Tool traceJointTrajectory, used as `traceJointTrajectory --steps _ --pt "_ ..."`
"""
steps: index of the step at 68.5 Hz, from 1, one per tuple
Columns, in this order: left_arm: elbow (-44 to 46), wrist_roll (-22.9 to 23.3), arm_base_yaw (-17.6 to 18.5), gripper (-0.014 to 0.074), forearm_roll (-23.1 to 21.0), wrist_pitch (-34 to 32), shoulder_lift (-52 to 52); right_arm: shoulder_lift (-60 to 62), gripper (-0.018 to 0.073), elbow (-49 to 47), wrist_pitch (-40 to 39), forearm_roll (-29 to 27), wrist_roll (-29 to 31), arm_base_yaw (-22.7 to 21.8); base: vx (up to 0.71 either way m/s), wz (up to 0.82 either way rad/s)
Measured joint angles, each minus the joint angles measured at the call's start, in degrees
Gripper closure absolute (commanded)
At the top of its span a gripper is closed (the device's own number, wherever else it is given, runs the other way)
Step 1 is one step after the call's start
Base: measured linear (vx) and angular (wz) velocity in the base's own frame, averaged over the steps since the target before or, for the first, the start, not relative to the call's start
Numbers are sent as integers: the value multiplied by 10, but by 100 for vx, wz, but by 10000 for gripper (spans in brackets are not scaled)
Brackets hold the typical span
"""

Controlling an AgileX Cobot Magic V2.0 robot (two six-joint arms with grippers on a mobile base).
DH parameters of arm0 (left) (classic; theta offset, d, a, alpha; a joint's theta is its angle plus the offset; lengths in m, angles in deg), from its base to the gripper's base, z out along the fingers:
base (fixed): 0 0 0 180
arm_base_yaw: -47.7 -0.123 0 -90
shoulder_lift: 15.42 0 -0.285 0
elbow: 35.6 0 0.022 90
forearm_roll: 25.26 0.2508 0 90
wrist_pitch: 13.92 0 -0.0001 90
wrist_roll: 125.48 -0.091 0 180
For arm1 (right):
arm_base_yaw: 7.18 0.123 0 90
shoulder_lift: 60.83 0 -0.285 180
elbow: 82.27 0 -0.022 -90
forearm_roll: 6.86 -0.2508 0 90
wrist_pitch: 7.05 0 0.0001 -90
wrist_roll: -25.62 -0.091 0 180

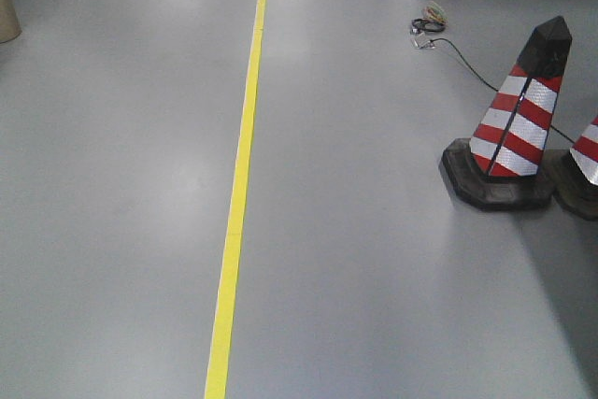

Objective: Move and align brake pads A on conveyor
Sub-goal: 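Drive forward along the yellow floor line carrying both pads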

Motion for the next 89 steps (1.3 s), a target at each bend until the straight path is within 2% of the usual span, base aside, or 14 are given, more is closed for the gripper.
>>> traceJointTrajectory --steps 89 --pt "0 0 0 503 0 0 0 0 459 0 0 0 0 0 48 -8"
